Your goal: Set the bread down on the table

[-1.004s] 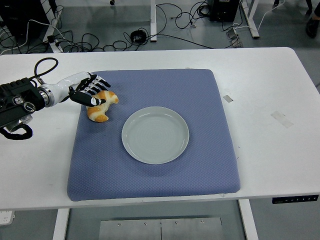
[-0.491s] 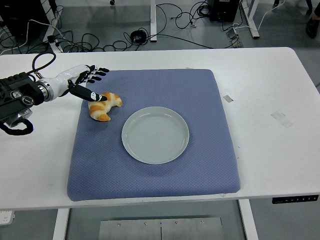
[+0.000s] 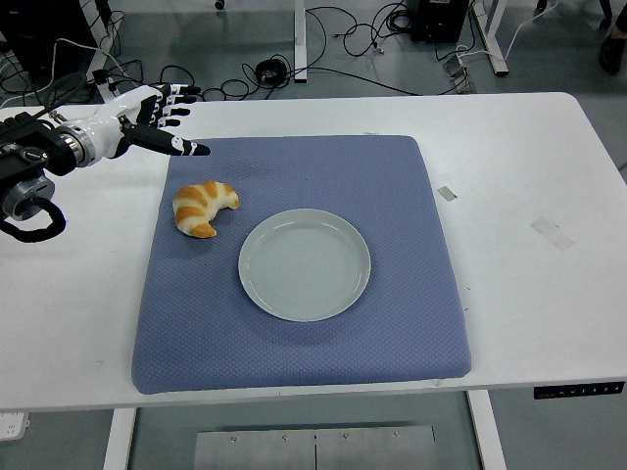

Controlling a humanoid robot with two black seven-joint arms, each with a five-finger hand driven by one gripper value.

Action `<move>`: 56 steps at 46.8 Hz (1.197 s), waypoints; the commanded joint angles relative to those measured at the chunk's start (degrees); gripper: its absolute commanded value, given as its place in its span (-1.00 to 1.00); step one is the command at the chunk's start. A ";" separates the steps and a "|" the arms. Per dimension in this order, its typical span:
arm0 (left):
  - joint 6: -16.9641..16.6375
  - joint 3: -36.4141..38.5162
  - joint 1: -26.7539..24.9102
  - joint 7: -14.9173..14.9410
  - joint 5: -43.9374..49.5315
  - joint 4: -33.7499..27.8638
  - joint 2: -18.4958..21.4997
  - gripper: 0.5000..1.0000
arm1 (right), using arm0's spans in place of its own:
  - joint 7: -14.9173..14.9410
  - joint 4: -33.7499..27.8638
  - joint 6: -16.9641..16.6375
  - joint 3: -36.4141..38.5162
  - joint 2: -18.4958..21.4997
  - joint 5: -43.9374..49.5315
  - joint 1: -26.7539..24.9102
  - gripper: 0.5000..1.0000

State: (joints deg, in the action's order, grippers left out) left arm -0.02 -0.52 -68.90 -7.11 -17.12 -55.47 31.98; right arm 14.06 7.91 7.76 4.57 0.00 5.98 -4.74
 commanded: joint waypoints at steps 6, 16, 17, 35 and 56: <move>2.56 -1.76 -2.29 0.17 3.05 0.01 0.80 0.86 | 0.00 0.00 -0.02 0.00 0.00 0.00 0.00 1.00; 8.28 -7.74 -2.29 0.26 9.64 0.01 3.00 0.86 | 0.00 0.00 -0.02 0.00 0.00 0.00 0.00 1.00; 8.28 -8.18 -2.29 0.26 10.08 0.01 3.00 0.86 | 0.00 0.00 0.07 0.00 0.00 0.00 0.00 1.00; 8.37 -16.35 -0.18 0.35 19.22 5.28 3.71 0.87 | 0.00 0.00 -0.02 0.00 0.00 0.00 0.00 1.00; 8.54 -26.29 6.06 0.96 20.11 9.59 3.09 0.87 | 0.00 0.00 -0.02 0.00 0.00 0.00 0.00 1.00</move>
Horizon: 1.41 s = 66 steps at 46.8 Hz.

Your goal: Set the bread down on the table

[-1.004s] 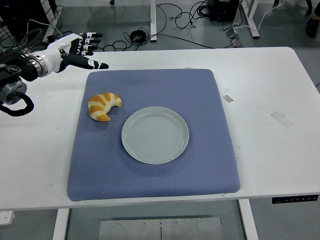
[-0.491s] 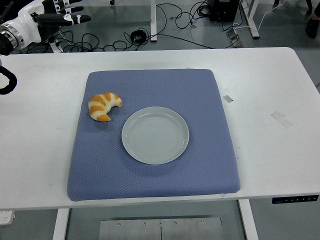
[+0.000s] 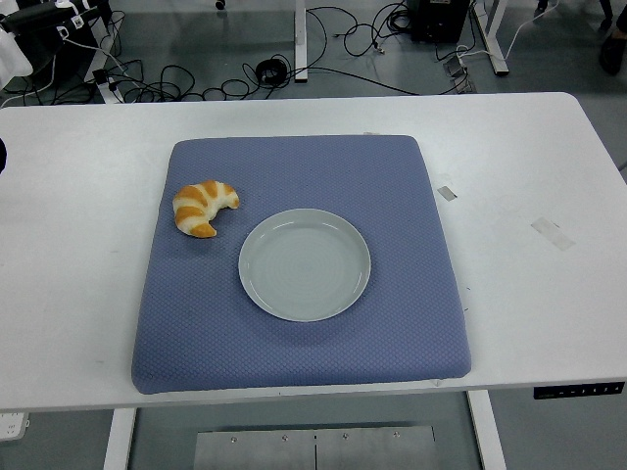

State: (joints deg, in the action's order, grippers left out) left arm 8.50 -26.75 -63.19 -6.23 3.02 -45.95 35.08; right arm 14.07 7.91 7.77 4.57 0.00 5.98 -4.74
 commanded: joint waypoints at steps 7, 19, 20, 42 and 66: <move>0.03 -0.14 1.41 -0.01 -0.03 1.47 -0.18 0.87 | 0.00 0.00 0.05 0.00 0.00 0.00 0.00 1.00; 0.03 -0.41 1.06 -0.01 -0.12 3.67 -1.59 0.88 | 0.00 0.00 -0.04 0.00 0.00 0.00 0.00 1.00; 0.03 -0.50 0.97 -0.01 -0.12 3.67 -1.59 0.88 | 0.00 0.00 -0.04 0.00 0.00 0.00 0.00 1.00; -0.06 -2.17 1.06 -0.19 -0.12 3.67 -3.08 0.88 | 0.00 0.00 0.05 0.00 0.00 0.00 0.00 1.00; -0.15 -2.25 0.79 -0.28 -0.29 3.67 -5.37 0.88 | 0.00 0.44 -0.04 0.00 0.00 0.00 -0.09 1.00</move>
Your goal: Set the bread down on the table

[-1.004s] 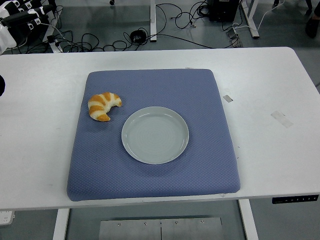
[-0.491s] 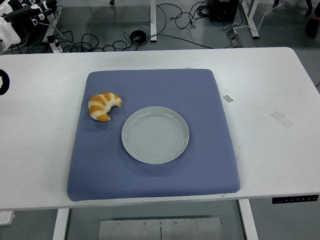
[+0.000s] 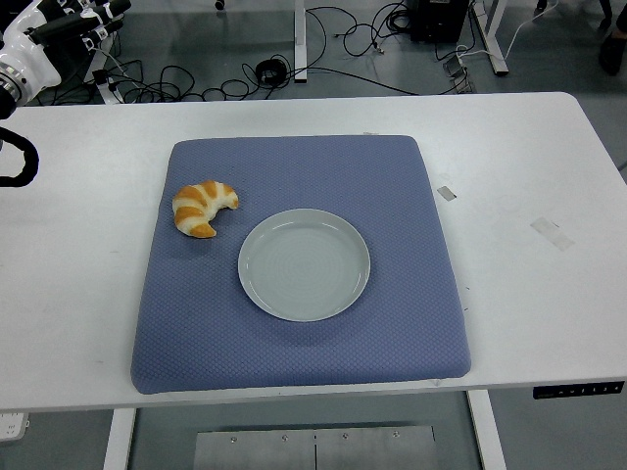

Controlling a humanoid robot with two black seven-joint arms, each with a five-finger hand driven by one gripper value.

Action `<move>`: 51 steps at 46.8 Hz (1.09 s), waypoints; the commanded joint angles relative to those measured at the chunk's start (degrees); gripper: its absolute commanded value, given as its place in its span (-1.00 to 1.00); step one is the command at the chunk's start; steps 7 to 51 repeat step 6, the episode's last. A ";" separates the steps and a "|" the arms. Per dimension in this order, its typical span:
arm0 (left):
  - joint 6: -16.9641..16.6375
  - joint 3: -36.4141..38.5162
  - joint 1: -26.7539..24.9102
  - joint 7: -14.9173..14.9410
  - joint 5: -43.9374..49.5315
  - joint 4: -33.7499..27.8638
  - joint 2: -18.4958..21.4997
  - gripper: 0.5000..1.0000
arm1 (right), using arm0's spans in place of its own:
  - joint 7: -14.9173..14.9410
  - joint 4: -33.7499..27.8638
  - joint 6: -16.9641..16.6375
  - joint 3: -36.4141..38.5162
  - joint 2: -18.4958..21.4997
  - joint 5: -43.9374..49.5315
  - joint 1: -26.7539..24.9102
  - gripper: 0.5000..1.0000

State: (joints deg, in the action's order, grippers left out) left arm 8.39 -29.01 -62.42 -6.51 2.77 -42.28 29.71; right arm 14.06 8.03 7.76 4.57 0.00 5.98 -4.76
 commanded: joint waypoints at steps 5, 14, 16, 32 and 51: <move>0.05 0.01 0.01 0.00 -0.04 0.00 -0.01 0.88 | 0.01 0.41 -0.02 0.09 0.00 0.00 -0.08 1.00; 0.05 0.01 0.01 0.00 -0.04 0.00 -0.01 0.88 | 0.01 0.41 -0.02 0.09 0.00 0.00 -0.08 1.00; 0.05 0.01 0.01 0.00 -0.04 0.00 -0.01 0.88 | 0.01 0.41 -0.02 0.09 0.00 0.00 -0.08 1.00; 0.05 0.01 0.01 0.00 -0.04 0.00 -0.01 0.88 | 0.01 0.41 -0.02 0.09 0.00 0.00 -0.08 1.00; 0.05 0.01 0.01 0.00 -0.04 0.00 -0.01 0.88 | 0.01 0.41 -0.02 0.09 0.00 0.00 -0.08 1.00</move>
